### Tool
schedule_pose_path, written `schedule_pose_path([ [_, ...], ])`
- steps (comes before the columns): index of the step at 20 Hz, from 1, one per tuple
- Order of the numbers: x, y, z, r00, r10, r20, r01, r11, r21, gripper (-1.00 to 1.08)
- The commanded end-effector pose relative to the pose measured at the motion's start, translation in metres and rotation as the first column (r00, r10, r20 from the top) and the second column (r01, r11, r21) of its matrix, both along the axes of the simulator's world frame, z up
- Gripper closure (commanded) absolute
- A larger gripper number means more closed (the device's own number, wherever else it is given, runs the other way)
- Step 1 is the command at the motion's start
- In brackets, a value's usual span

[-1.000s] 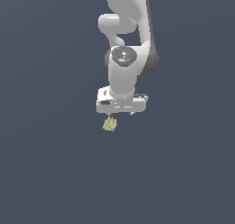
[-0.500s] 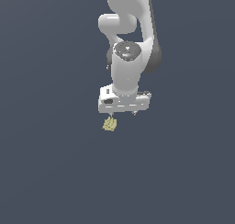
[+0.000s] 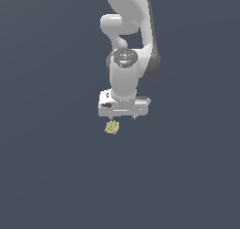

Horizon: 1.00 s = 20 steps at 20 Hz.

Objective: Pick up the object and move it to a goal position.

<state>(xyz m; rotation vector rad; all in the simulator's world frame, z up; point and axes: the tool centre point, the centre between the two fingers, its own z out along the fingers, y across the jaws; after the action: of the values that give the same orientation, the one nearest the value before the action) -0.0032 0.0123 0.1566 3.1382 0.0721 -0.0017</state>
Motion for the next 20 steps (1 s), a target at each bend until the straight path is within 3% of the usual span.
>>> schedule_pose_path([
  [1,-0.003,-0.009,-0.012,0.999,-0.040,-0.001,0.040,0.999,0.002,-0.92],
  [11,-0.024,-0.048,-0.065,0.974,-0.227,0.000,0.227,0.974,0.004,-0.92],
  [20,-0.028,-0.055,-0.074,0.967,-0.254,0.000,0.254,0.967,0.002,-0.92],
])
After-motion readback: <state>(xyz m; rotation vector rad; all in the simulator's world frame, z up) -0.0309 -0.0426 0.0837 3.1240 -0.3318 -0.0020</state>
